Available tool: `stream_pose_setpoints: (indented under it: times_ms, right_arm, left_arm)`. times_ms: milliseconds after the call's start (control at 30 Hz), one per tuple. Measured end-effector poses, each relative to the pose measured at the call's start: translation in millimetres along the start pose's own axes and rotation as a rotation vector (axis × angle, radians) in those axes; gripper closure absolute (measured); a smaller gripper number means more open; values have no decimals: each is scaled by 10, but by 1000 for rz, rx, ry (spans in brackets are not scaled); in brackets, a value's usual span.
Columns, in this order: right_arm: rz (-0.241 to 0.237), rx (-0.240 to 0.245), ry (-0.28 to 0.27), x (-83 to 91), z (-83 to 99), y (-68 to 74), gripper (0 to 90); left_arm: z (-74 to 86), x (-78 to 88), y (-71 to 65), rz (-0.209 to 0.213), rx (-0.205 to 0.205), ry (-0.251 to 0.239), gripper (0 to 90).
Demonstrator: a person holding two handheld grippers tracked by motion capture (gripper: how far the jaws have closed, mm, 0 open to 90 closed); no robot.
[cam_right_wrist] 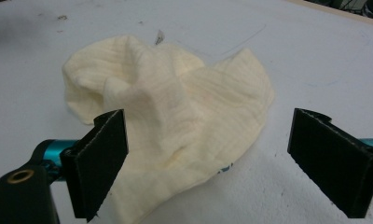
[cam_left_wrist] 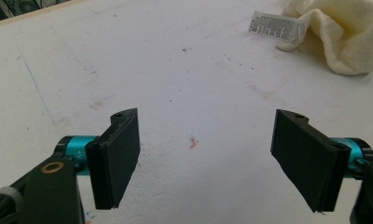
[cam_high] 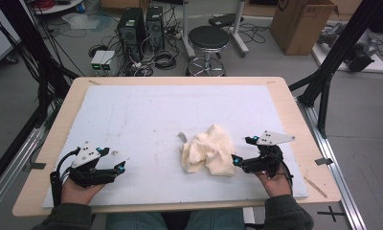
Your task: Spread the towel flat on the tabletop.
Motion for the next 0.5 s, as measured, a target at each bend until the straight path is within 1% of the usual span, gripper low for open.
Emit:
stream_pose_setpoints:
  times_ms: [100,233,267,333,400,500]
  right_arm:
    - [-14,4,0,-27,-60,-8,115]
    - [-24,-3,3,-39,-105,-4,116]
    - [-32,0,-1,-54,-156,-5,115]
    - [-39,-3,0,-58,-181,4,116]
    - [-52,6,2,-87,-254,23,116]
    - [-62,13,11,-114,-299,36,116]
  left_arm:
    - [5,8,5,-3,3,-2,243]
    - [5,14,9,-8,5,-7,244]
    - [5,13,9,-7,6,-7,243]
    - [4,10,4,-5,6,-7,243]
    - [3,11,2,-3,2,-5,243]
    - [1,7,0,-3,7,-9,243]
Point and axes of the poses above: each handheld gripper's, and its own axes: x roughly backward along the jaws, z roughly out of its underside, y roughly to its left, the point moved 3 cm from there along -x, roughly forward along the jaws, and after that the axes turned 7 degrees about -y, right-handed, at the moved point
